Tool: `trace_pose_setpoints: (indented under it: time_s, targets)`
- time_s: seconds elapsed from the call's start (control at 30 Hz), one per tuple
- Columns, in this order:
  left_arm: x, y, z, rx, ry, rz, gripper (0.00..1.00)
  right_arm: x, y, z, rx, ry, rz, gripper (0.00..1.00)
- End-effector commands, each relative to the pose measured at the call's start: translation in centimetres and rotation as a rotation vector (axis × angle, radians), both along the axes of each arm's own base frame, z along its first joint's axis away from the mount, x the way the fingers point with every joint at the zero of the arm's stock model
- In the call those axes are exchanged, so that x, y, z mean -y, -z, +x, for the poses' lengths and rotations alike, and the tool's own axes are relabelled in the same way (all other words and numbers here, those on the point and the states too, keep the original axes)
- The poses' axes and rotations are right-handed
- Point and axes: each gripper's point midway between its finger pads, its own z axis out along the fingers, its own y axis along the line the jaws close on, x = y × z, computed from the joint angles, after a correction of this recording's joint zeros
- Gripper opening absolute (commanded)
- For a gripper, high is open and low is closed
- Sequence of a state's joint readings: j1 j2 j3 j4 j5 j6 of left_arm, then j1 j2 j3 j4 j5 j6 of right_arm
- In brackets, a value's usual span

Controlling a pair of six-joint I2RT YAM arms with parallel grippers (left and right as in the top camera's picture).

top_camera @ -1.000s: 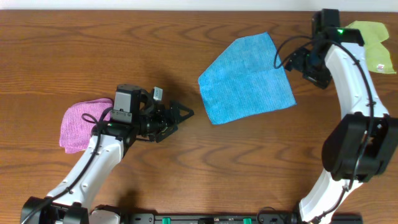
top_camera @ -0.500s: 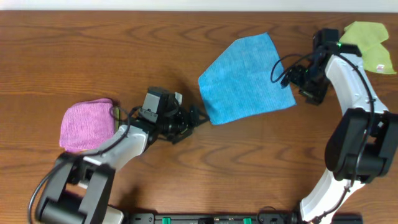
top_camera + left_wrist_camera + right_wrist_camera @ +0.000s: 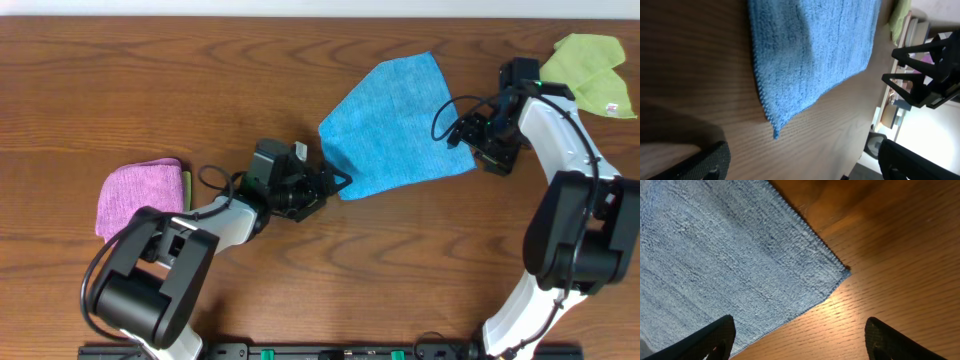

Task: Fold the cloth
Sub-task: 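Grasp the blue cloth's left corner with the left gripper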

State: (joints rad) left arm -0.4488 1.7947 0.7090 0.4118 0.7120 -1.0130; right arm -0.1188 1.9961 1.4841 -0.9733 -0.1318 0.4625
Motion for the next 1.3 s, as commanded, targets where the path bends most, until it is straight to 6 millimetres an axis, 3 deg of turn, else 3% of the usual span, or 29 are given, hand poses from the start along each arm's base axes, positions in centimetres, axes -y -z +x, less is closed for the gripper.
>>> trace_pose_setpoints:
  time_s: [0.0,0.27,0.57,0.63,0.77,0.97,1.27]
  targets:
    - [0.2,0.9,0.7,-0.014,-0.036,0.020,0.96,0.9,0.2,-0.1,0.003,0.007,-0.006,0.83]
    - [0.1,1.6,1.9,0.003,-0.099,0.035,0.96,1.5,0.2,0.1,0.012,0.021,-0.006,0.83]
    - [2.5,2.3,1.5,-0.007,-0.083,0.031,0.96,1.3,0.1,0.2,0.018,0.021,0.004,0.83]
    - [2.9,2.6,1.1,-0.013,-0.072,0.034,1.00,1.3,0.1,0.2,0.017,0.021,0.004,0.82]
    - [2.8,3.3,1.0,-0.026,-0.072,0.045,0.71,1.3,0.3,0.2,0.014,0.020,0.004,0.82]
    - [2.6,4.1,0.8,-0.041,-0.071,0.059,0.60,1.1,2.4,-1.0,-0.005,0.021,0.008,0.82]
    - [2.5,4.2,0.8,-0.043,-0.071,0.061,0.26,1.1,5.0,-2.1,-0.003,0.025,0.006,0.82]
